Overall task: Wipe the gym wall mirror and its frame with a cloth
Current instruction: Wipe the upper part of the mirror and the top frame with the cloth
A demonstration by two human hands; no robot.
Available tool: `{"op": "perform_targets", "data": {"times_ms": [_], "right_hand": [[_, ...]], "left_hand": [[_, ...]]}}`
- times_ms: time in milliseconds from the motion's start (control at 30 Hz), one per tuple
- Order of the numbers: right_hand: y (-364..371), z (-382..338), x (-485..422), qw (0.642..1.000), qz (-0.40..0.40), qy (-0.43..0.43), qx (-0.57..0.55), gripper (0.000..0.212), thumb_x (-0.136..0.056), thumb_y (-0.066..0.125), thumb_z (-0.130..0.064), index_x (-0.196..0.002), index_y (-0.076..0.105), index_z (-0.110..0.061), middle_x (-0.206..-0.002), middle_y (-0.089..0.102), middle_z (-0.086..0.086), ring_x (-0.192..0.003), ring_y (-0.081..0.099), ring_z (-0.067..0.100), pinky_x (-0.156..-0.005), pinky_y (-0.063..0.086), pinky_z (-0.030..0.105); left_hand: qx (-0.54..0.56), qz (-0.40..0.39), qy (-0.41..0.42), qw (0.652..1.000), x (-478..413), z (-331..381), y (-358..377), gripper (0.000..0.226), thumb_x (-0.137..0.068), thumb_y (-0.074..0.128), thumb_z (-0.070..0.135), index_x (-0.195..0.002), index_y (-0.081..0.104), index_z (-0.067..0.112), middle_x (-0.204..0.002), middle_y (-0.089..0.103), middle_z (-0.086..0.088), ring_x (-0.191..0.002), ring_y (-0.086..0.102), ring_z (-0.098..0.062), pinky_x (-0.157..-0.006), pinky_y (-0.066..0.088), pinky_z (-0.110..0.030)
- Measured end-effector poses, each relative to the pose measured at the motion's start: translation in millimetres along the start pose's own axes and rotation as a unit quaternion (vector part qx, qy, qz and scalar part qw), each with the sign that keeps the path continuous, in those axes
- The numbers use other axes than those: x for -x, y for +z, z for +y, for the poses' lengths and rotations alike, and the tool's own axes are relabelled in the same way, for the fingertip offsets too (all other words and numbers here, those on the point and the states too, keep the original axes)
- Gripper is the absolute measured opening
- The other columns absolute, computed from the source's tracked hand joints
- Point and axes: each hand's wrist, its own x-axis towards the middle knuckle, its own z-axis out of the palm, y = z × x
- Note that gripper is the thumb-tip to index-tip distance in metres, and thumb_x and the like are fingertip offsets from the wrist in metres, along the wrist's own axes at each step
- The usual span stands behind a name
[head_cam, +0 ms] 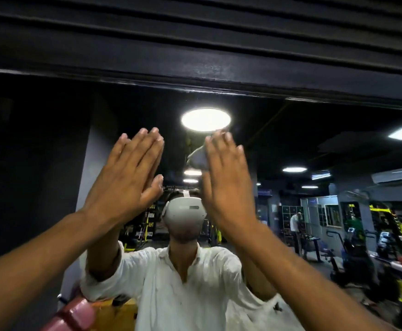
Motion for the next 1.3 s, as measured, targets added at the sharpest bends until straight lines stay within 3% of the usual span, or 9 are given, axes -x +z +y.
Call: {"op": "perform_targets", "data": {"times_ms": [167,333,400,533,667,900,1133,1200,1300], "right_hand": [[-10,19,55,0.967,-0.107,-0.228,0.03,0.068,-0.108,0.036,-0.038,-0.168,0.012,-0.018,-0.177,0.003,0.005,-0.163,-0.004,0.02,-0.133,0.003,0.045],[-21,55,-35,0.999,0.023,0.031,-0.014,0.058,-0.109,0.036,-0.033,-0.164,0.029,-0.014,-0.174,0.019,0.008,-0.163,0.008,0.023,-0.133,0.007,0.047],[-15,31,-45,0.997,0.038,0.067,-0.031,0.06,-0.108,0.033,-0.035,-0.163,0.03,-0.012,-0.174,0.02,0.01,-0.162,0.01,0.026,-0.132,0.012,0.051],[4,-28,6,0.992,-0.032,-0.117,-0.028,0.065,-0.108,0.028,-0.039,-0.166,0.023,-0.011,-0.175,0.015,0.011,-0.163,0.007,0.027,-0.131,0.012,0.051],[2,0,15,0.974,-0.07,-0.214,0.013,0.067,-0.107,0.027,-0.043,-0.167,0.018,-0.016,-0.176,0.012,0.007,-0.163,0.004,0.022,-0.132,0.01,0.048],[0,-14,-51,0.998,0.051,0.041,-0.018,0.06,-0.108,0.038,-0.034,-0.163,0.029,-0.012,-0.173,0.021,0.01,-0.162,0.011,0.026,-0.131,0.011,0.051],[14,-50,15,0.975,-0.07,-0.208,0.036,0.066,-0.109,0.034,-0.041,-0.168,0.018,-0.016,-0.176,0.01,0.006,-0.163,0.003,0.021,-0.133,0.009,0.047],[5,-34,-9,0.982,-0.054,-0.171,0.056,0.064,-0.109,0.034,-0.04,-0.168,0.018,-0.018,-0.176,0.011,0.004,-0.163,0.003,0.018,-0.132,0.009,0.047],[-7,-21,-66,0.998,0.036,0.049,0.012,0.064,-0.107,0.029,-0.039,-0.166,0.026,-0.012,-0.175,0.017,0.008,-0.163,0.008,0.02,-0.132,0.007,0.045]], "left_hand": [[0.006,-0.037,0.034,0.999,-2,20,0,0.081,-0.104,0.035,0.05,-0.17,0.014,0.008,-0.179,0.007,-0.012,-0.166,0.006,-0.025,-0.133,0.012,-0.054],[-0.006,-0.048,0.009,0.999,1,26,2,0.081,-0.105,0.029,0.053,-0.171,0.009,0.01,-0.179,0.002,-0.009,-0.166,0.0,-0.022,-0.133,0.01,-0.054],[0.001,-0.047,0.009,0.999,0,27,0,0.081,-0.105,0.031,0.052,-0.171,0.009,0.01,-0.179,0.002,-0.008,-0.166,-0.001,-0.021,-0.133,0.009,-0.053],[0.05,-0.041,-0.004,0.998,2,24,0,0.09,-0.1,0.041,0.055,-0.17,0.011,0.007,-0.179,0.004,-0.01,-0.166,0.001,-0.022,-0.135,0.005,-0.049],[0.002,-0.058,0.04,0.998,14,8,-3,0.097,-0.098,0.043,0.062,-0.17,0.009,0.006,-0.179,0.003,-0.012,-0.166,0.001,-0.024,-0.134,0.007,-0.049],[-0.005,-0.035,-0.006,0.999,32,-44,-8,0.087,-0.105,0.032,0.062,-0.171,0.009,0.009,-0.18,0.002,-0.006,-0.166,0.0,-0.018,-0.134,0.002,-0.045],[0.037,-0.014,0.043,0.998,18,-75,-17,0.071,-0.106,0.035,0.045,-0.168,0.026,0.013,-0.176,0.023,-0.007,-0.162,0.021,-0.022,-0.131,0.01,-0.041],[0.028,-0.022,0.034,0.999,8,-100,-21,0.075,-0.105,0.03,0.052,-0.169,0.023,0.014,-0.177,0.019,-0.006,-0.164,0.014,-0.021,-0.133,0.01,-0.047],[0.04,-0.019,-0.026,0.999,0,-129,-22,0.078,-0.106,0.021,0.059,-0.171,0.011,0.016,-0.179,0.006,-0.003,-0.165,-0.002,-0.014,-0.134,0.003,-0.047]]}}
